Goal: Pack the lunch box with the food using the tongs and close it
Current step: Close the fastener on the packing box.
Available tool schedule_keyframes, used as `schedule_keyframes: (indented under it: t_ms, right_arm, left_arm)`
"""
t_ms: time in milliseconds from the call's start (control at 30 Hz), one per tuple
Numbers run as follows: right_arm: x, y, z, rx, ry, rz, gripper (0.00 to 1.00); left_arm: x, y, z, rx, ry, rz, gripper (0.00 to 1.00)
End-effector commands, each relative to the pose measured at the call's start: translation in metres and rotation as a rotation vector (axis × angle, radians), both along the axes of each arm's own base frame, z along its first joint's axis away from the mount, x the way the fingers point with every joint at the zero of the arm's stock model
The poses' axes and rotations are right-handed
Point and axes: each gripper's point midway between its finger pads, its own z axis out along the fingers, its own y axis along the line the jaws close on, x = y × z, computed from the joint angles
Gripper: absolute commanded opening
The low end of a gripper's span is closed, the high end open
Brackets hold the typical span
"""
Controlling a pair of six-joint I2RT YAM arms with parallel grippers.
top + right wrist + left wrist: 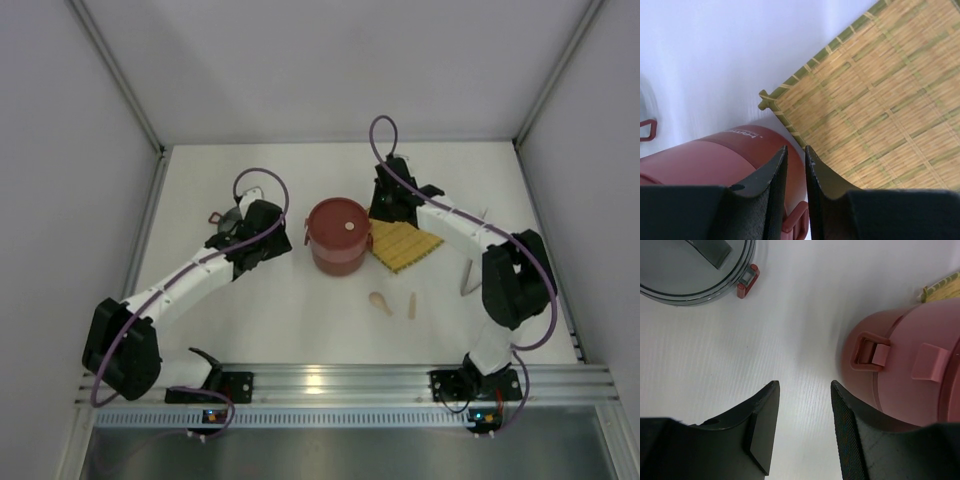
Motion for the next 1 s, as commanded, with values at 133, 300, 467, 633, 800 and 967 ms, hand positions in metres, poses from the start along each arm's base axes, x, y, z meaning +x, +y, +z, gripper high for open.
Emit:
schedule_keyframes:
  t_ms: [133,300,467,633,800,967]
  right_arm:
    - [0.003,0.033,-0.002,0.038,0.026,0.161,0.21]
    - [-0.008,0.066,-0.009,0.051,0.044,0.262,0.21]
    - [-0.021,0.089,-0.016,0.048,0.056,0.325,0.21]
    - [-0.028,0.086,-0.016,0.036,0.050,0.319,0.21]
    - [-0.017,0.056,0.004,-0.066,-0.008,0.214,0.22]
    - [0.000,0.012,0.029,-0.114,-0.038,0.068,0.24]
  left_arm:
    - [-0.001,0.004,0.024,-0.029,-0.057,0.010,0.51]
    - [0.000,0.004,0.037,-0.035,-0.084,0.005,0.51]
    - [0.000,0.006,0.041,-0.031,-0.091,0.008,0.51]
    - [0.000,0.011,0.048,-0.025,-0.114,0.028,0.51]
    - [-0.003,0.023,0.067,-0.009,-0.162,0.062,0.51]
    - [-0.009,0.035,0.089,-0.004,-0.203,0.097,0.51]
